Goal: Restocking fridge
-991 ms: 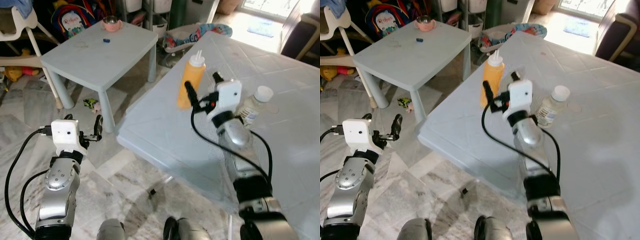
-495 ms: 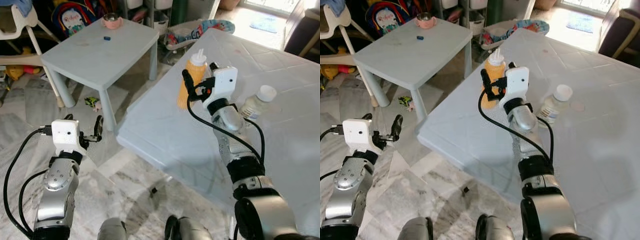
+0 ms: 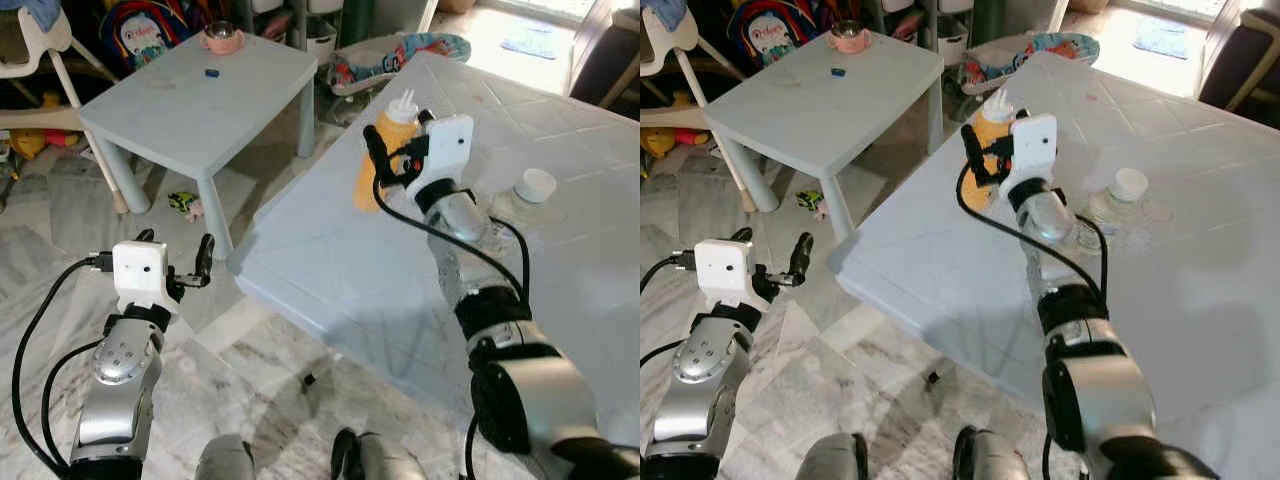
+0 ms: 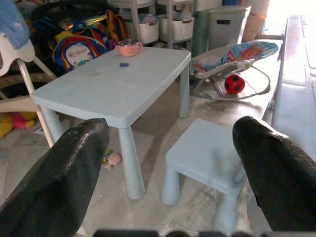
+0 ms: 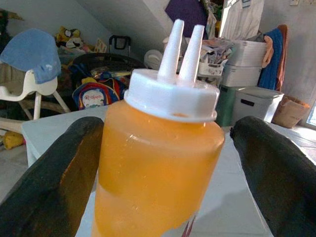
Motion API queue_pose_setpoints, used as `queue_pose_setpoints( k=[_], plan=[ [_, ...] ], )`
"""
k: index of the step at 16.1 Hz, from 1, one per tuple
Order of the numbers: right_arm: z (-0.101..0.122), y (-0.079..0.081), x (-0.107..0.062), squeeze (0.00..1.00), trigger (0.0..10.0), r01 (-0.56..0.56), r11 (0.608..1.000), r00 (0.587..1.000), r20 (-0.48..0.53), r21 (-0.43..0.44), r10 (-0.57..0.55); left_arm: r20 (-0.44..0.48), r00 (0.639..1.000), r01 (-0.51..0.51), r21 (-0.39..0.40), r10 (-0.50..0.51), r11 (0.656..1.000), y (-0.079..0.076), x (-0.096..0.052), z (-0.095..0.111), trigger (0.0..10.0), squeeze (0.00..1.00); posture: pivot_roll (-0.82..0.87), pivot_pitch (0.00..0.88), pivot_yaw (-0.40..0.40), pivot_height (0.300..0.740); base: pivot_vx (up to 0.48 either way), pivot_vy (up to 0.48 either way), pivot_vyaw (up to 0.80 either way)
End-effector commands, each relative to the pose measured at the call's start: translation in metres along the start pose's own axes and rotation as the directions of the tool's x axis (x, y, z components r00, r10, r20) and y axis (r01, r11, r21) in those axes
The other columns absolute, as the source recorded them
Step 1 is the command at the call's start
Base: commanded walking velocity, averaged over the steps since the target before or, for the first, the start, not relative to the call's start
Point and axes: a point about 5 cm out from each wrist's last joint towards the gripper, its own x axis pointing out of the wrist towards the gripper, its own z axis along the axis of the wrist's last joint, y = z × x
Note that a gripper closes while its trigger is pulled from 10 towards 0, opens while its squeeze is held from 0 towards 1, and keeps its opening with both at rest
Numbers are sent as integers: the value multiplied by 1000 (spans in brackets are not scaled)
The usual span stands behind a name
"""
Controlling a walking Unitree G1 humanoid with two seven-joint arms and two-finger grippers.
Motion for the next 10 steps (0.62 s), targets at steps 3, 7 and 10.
queue_pose_setpoints(
  k=[3,7,10],
  plan=[
    [4,1,4,0,0,-11,1000,1000,15,7,11,1,1000,7,14,-7,1000,1,1,3,10000,0,115,149,-32,740,0,0,0],
    [0,2,2,0,0,-27,1000,1000,1,-5,27,-5,1000,13,14,-13,1000,0,0,2,10000,0,107,153,-37,740,0,0,0],
    [-2,2,2,0,0,-40,999,999,-7,3,40,-10,1000,11,14,-10,1000,0,-1,0,10000,0,106,153,-39,740,0,0,0]
  ],
)
